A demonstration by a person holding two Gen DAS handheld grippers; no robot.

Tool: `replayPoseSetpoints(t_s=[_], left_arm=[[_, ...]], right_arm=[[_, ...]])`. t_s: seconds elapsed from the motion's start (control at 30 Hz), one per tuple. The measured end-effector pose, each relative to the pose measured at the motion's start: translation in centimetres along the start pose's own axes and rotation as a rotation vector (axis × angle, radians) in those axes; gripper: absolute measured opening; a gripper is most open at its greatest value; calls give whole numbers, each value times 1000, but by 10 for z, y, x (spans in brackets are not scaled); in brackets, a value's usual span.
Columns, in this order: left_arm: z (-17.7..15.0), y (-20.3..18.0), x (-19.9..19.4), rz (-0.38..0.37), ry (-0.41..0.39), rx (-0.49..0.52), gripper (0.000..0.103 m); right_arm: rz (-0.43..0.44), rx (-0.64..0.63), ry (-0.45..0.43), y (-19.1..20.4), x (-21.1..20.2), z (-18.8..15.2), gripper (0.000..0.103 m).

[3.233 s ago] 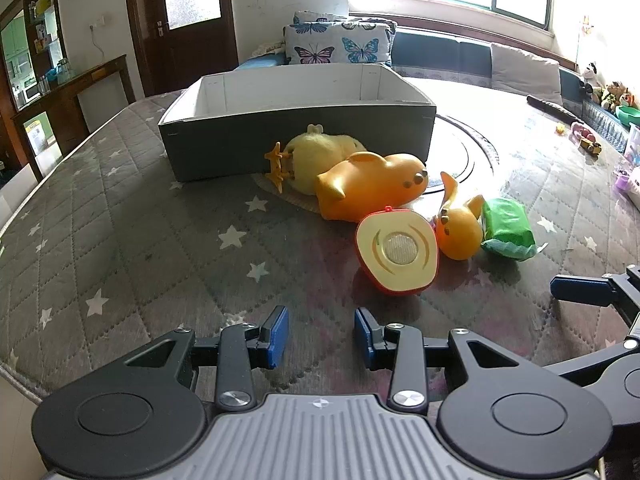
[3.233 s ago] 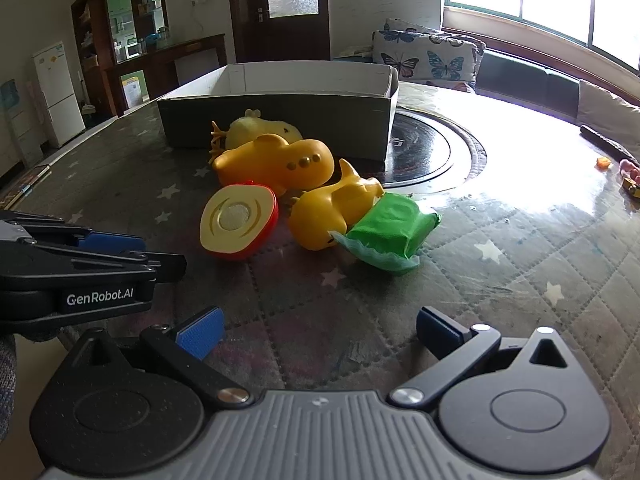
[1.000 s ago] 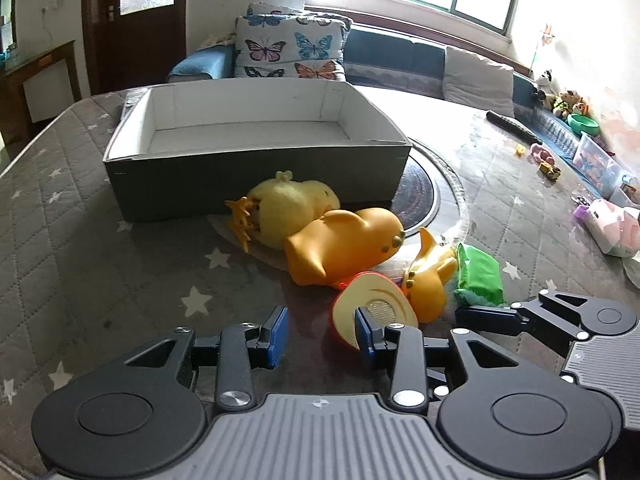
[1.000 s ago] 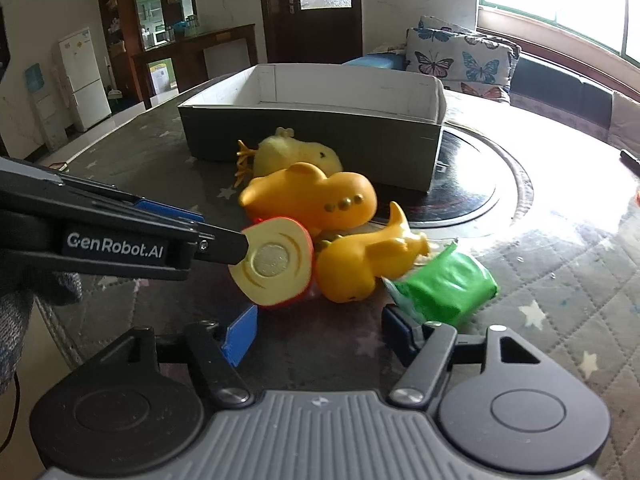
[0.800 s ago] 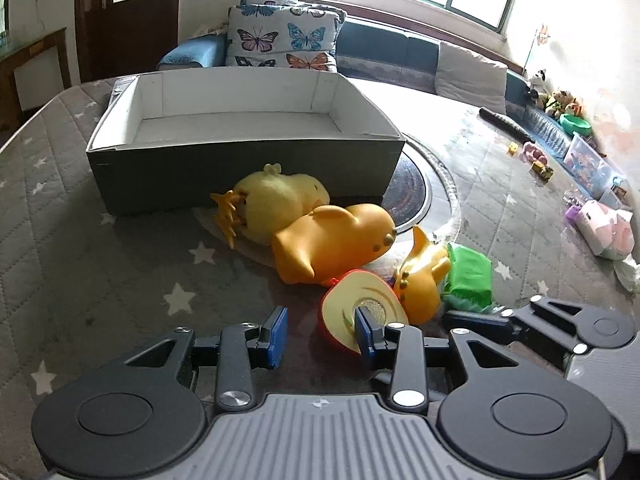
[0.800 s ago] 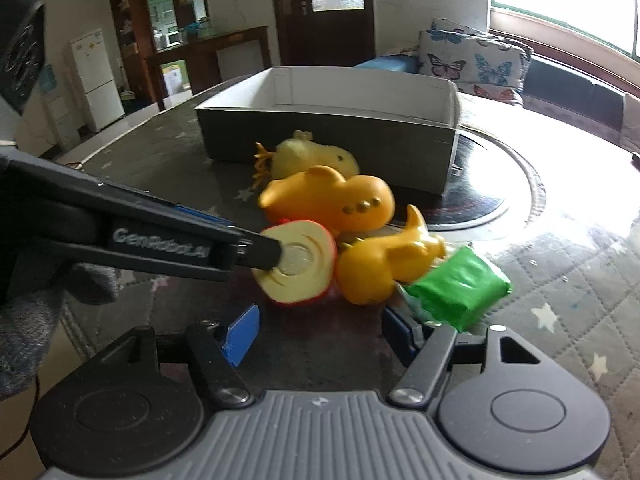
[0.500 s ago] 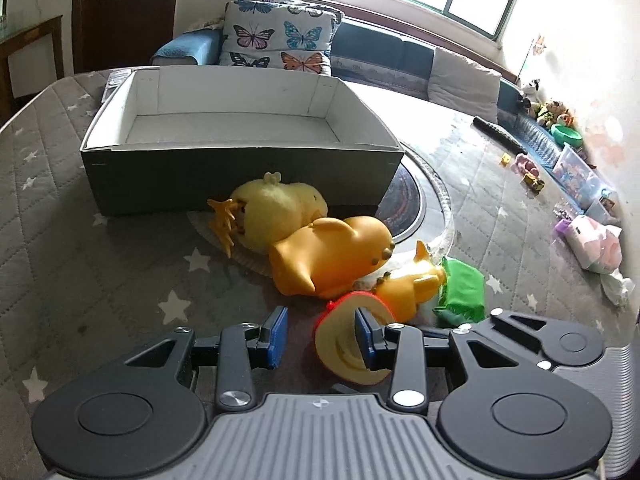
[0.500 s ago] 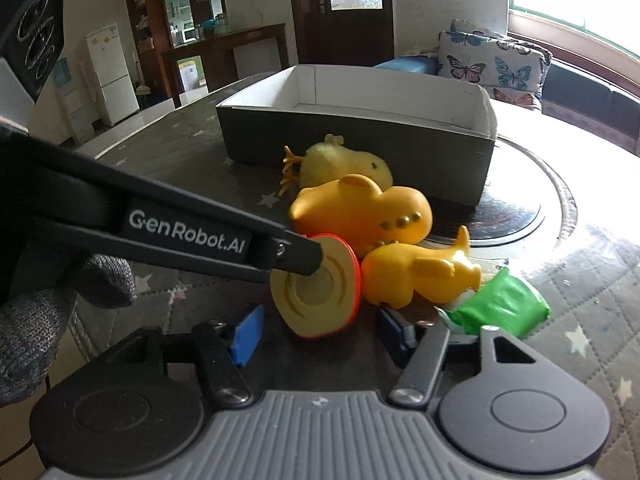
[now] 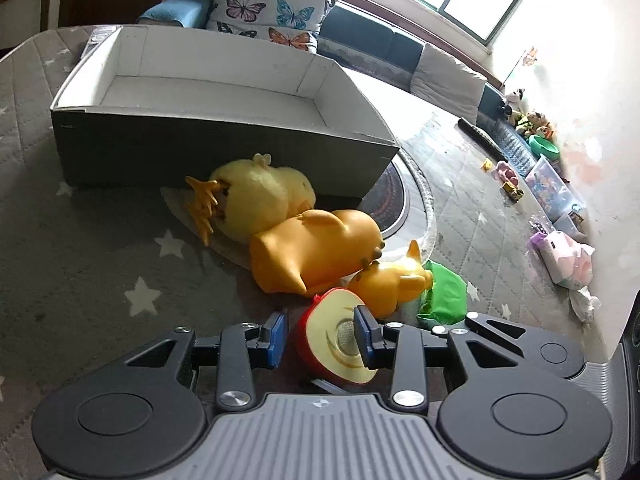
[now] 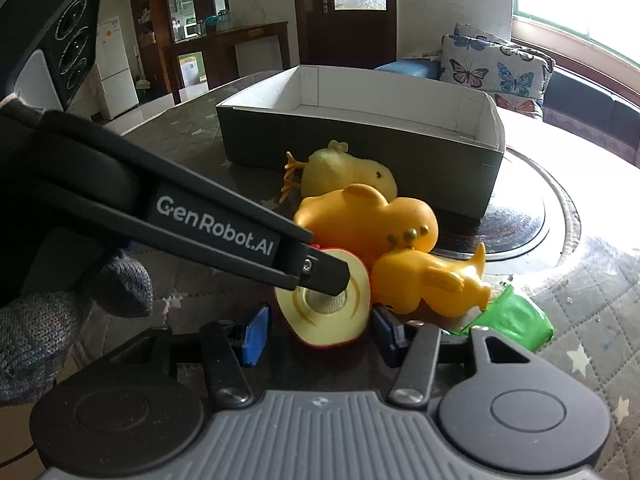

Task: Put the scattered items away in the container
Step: 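Carry the apple half with the left gripper into the box and release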

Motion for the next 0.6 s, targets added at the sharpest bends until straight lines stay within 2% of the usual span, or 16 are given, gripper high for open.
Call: replayPoseSetpoints(t_s=[0.07,0.3,0.6], left_arm=[[0,2,0,-14,-2,-8,35],[-1,-1,-6,-8,-19,17,33],[10,-10,-26,-11,-67,39,32]], right_arm=[[-1,2,1,-1,1,1,50],[0,6,0,0,0,0,50],[22,-8,-45,2,-22,11,50]])
Point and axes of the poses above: each gripper's, at about its wrist camera, not at the fingertips, and x roughly the way its jaws point, y to its left, z to its top, the point moved 7 cm from there along x, roughly the way its jaws point, and after that the axes turned 11 degrees about x, right-handed, at the moved point
